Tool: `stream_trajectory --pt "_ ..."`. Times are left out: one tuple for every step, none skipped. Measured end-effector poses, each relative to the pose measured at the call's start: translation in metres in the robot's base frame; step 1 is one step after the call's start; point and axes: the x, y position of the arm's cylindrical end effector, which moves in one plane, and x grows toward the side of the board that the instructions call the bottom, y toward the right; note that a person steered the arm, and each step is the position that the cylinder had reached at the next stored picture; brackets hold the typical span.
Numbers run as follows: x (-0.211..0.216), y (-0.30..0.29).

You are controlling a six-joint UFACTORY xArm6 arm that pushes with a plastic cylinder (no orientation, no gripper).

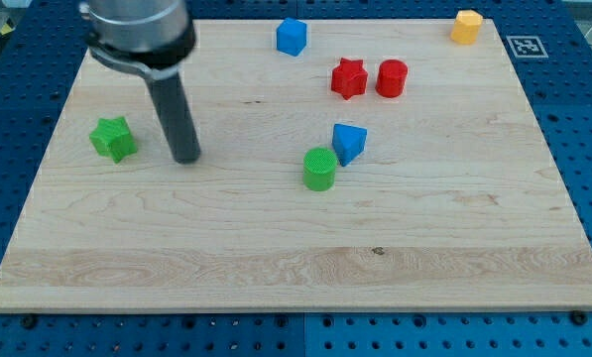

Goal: Slide the green circle to the right

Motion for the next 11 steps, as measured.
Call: stream_trajectory --pt "0.016 0.052" --pt "0.016 0.111" --pt "0.016 0.158" --pt "0.016 0.195" --pt "0.020 0.231" --pt "0.050 0.246" --pt "0.054 0.274" --pt "0.044 0.296" --pt "0.028 0.311" --pt "0.019 0.310" --pt "0.053 0.307"
